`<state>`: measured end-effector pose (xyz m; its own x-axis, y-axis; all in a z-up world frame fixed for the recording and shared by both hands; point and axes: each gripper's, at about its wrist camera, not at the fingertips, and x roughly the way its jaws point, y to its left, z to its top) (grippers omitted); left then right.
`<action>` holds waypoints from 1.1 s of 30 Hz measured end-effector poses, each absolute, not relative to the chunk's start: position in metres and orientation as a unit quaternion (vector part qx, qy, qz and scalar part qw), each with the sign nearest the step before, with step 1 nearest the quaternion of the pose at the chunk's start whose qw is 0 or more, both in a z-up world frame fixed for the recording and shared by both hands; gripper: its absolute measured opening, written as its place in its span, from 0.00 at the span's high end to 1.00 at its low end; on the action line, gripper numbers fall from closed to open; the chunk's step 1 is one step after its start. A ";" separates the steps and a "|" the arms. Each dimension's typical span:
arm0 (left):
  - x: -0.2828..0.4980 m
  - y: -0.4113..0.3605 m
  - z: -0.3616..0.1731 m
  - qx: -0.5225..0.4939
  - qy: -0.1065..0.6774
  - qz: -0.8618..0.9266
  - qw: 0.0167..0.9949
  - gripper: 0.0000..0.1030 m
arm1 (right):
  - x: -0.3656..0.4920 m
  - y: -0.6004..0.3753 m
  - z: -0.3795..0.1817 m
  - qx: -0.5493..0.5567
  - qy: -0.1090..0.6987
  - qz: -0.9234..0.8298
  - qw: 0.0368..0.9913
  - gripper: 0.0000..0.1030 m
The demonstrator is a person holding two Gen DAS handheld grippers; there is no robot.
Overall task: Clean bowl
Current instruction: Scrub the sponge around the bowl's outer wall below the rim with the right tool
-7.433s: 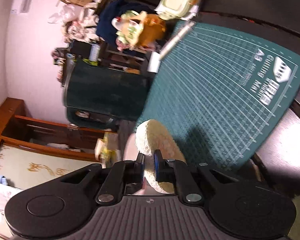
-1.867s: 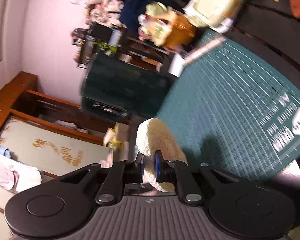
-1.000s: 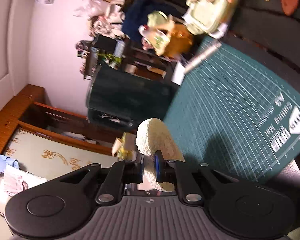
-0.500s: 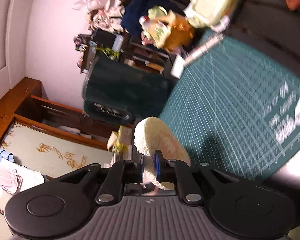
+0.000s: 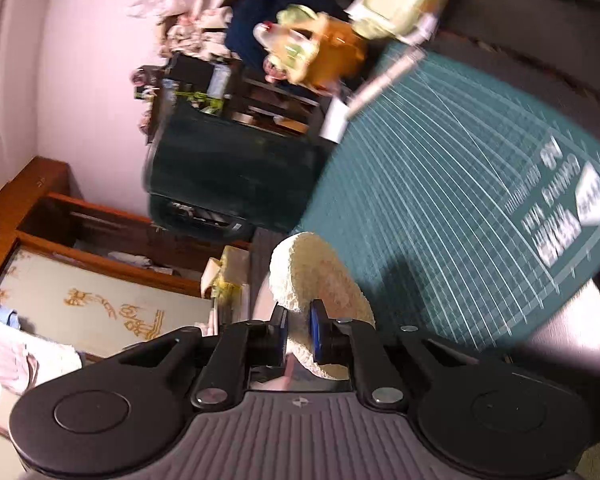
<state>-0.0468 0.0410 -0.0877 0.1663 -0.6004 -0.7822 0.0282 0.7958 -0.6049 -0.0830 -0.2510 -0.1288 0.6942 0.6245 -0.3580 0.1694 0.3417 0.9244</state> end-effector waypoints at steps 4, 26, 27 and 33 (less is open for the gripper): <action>-0.055 0.043 -0.071 -0.235 0.609 -0.216 0.726 0.80 | -0.085 -0.258 -0.115 0.557 0.330 0.162 0.745 0.89; -0.073 0.047 -0.009 -0.235 0.609 -0.217 0.726 0.80 | -0.084 -0.252 -0.121 0.537 0.351 0.151 0.752 0.89; -0.076 0.051 -0.004 -0.236 0.609 -0.218 0.726 0.80 | -0.083 -0.252 -0.118 0.537 0.345 0.155 0.754 0.89; -0.075 0.049 -0.002 -0.235 0.608 -0.218 0.726 0.80 | -0.079 -0.247 -0.125 0.542 0.350 0.156 0.748 0.89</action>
